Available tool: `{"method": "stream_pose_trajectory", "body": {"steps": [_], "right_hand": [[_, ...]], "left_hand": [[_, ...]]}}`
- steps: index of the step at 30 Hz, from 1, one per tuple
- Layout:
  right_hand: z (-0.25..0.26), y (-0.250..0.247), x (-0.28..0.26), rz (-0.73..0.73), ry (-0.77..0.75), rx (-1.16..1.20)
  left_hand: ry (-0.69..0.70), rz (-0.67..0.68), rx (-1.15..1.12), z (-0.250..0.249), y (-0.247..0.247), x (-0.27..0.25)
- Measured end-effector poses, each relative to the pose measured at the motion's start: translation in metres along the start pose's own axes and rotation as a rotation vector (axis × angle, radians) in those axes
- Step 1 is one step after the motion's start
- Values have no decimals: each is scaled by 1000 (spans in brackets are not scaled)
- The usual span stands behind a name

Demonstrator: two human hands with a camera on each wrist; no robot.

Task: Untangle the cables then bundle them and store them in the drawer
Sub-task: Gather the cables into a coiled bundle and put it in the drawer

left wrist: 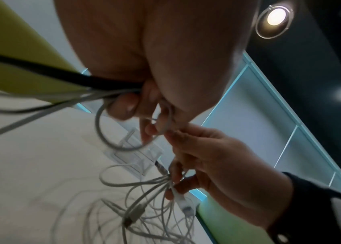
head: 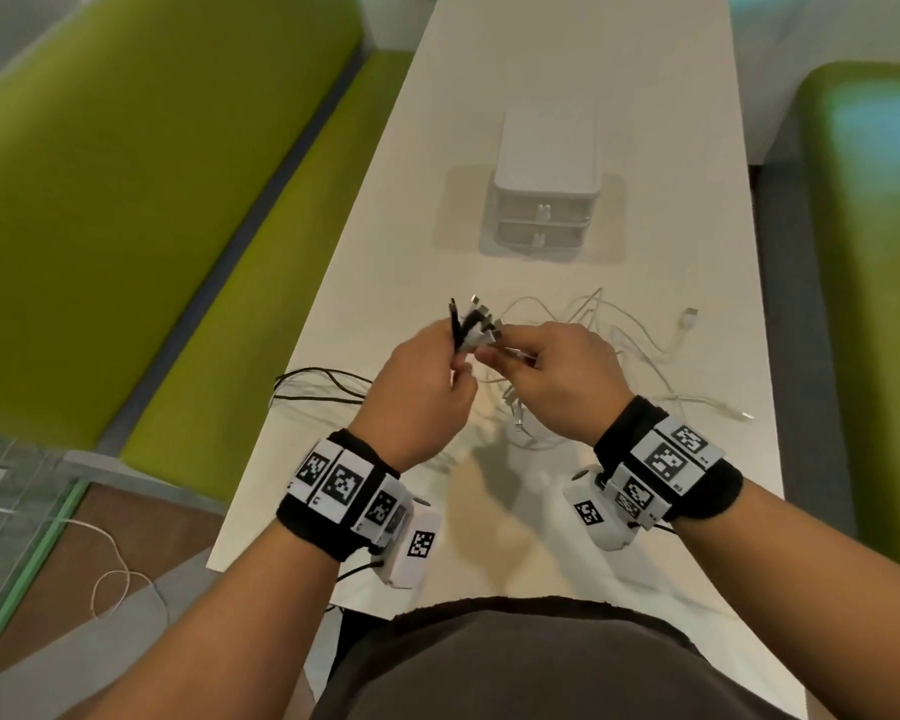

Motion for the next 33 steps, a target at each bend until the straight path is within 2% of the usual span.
{"method": "stream_pose_trajectory", "body": {"steps": [5, 7, 10, 13, 15, 17, 19, 22, 25, 27, 29, 30, 33], "right_hand": [[-7, -12, -3, -48, 11, 73], [-17, -5, -2, 51, 28, 73], [-15, 16, -3, 254, -62, -101], [-6, 21, -4, 380, -109, -10], [-5, 14, -3, 348, -75, 94], [-9, 8, -1, 265, -30, 188], [-14, 8, 2, 247, -2, 143], [-16, 14, 4, 315, -15, 21], [-14, 12, 4, 290, -42, 163], [-16, 7, 4, 199, -28, 295], [-18, 3, 5, 119, -3, 314], [-19, 5, 5, 121, -6, 243], [-11, 26, 1, 344, -95, -164]], "left_hand": [[-47, 189, -113, 16, 4, 3], [-48, 140, -141, 21, -5, 5], [-108, -15, -269, 30, -20, 7], [-162, -107, -363, 42, -28, 4], [-179, -155, -307, 54, -36, 4], [-167, -147, -184, 63, -43, 4], [-140, -115, -65, 65, -46, 3], [-189, -196, -53, 68, -57, 1], [-222, -200, -7, 78, -58, 3], [-235, -152, 163, 81, -55, 6], [-184, -110, 282, 72, -50, 5], [-120, -85, 277, 61, -45, 6], [107, 91, 173, 25, -11, 3]]}}
Point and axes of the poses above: each hand's wrist, its own x-axis towards the middle knuckle, its own y-axis out of the palm, z = x × y, the point moved 8 cm from there along x, towards the middle knuckle, and after that the axes turned 1 degree about z, right-handed, at the moved point
